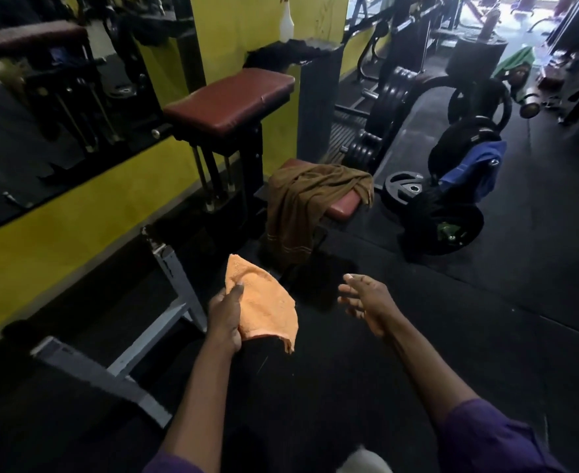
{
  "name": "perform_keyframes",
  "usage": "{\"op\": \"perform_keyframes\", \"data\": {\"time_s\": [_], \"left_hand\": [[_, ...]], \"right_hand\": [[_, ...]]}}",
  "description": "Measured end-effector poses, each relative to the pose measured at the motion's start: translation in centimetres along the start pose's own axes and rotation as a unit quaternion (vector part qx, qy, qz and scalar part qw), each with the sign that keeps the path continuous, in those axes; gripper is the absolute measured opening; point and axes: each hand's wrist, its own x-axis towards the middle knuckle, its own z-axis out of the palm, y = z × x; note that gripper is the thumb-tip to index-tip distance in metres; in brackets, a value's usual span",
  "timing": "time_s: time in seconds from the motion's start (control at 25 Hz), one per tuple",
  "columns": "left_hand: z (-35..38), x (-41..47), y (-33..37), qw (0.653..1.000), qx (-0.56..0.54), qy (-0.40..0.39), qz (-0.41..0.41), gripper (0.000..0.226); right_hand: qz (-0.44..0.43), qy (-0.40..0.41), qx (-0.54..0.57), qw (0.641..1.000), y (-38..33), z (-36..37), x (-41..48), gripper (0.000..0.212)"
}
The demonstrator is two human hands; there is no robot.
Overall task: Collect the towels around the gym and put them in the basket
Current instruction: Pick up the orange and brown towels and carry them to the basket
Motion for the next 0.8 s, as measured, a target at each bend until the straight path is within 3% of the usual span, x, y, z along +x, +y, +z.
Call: {"op": "perform_keyframes", "data": {"time_s": [0.24,0.36,0.48,0.64,0.8], "left_hand": [[9.5,9.7,2.7,0.998,-0.014,0.053,-0.001,0.004],[14.3,13.5,3.6,0.996,-0.017,0.085,-0.012,0.012],[17.7,16.8,4.5,0.993,-0.019,0.117,-0.019,0.016],[20.5,21.3,5.5,0.987,-0.016,0.155,-0.026,0.014],[22.1,26.5,6.8,0.987,0.002,0.154,-0.036,0.019]], "right_hand": [[-0.033,-0.009,-0.086,0.996,-5.8,-3.6,14.5,0.019],[-0.018,-0.035,-0.101,0.994,-8.0,-5.6,21.1,0.010],[-0.034,-0.059,-0.177,0.982,-10.6,-6.6,27.4,0.017],[-0.117,-0.099,-0.366,0.918,-13.9,-6.4,36.2,0.028],[-0.152,-0.137,-0.470,0.859,-16.5,-5.1,44.7,0.037]]}}
